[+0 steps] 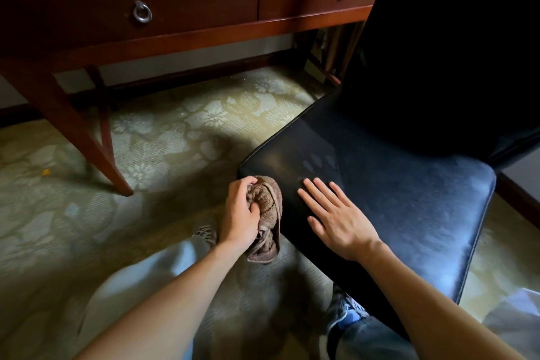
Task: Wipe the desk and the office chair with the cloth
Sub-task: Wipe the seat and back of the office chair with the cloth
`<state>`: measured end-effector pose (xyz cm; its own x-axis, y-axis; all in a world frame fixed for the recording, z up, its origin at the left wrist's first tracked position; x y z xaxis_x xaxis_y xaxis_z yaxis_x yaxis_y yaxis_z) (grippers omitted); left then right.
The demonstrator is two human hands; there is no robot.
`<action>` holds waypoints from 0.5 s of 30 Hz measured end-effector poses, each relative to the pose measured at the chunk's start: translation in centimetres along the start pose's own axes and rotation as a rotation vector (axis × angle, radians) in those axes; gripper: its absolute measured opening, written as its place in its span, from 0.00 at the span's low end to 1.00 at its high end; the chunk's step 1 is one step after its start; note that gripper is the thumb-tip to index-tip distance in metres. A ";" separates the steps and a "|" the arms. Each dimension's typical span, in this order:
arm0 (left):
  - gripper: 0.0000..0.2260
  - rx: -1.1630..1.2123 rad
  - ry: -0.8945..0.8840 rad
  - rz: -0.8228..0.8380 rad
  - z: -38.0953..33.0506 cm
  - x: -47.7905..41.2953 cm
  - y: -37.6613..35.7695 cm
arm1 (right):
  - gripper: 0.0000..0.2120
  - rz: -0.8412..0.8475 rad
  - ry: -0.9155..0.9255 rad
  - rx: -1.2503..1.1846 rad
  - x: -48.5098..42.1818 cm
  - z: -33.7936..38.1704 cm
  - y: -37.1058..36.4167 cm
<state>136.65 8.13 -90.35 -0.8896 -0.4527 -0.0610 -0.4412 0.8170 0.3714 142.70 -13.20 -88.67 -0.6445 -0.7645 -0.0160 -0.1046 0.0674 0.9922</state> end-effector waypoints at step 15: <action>0.25 -0.016 0.064 -0.068 0.4 0.2 1.8 | 0.33 -0.040 -0.222 -0.089 -7.1 4.1 1.1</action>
<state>135.59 9.65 -90.04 -0.8481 -0.5291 -0.0276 -0.4979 0.7780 0.3831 144.08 -5.11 -87.98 -0.7927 -0.6053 -0.0725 -0.0726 -0.0244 0.9971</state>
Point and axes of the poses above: each hand's wrist, its own x-axis away from the middle knuckle, its own y-axis out of the back of the hand, z = x × y, the point moved 5 cm from there along -x, towards the middle knuckle, and after that the axes turned 5 degrees about x, right-handed, at the moved point
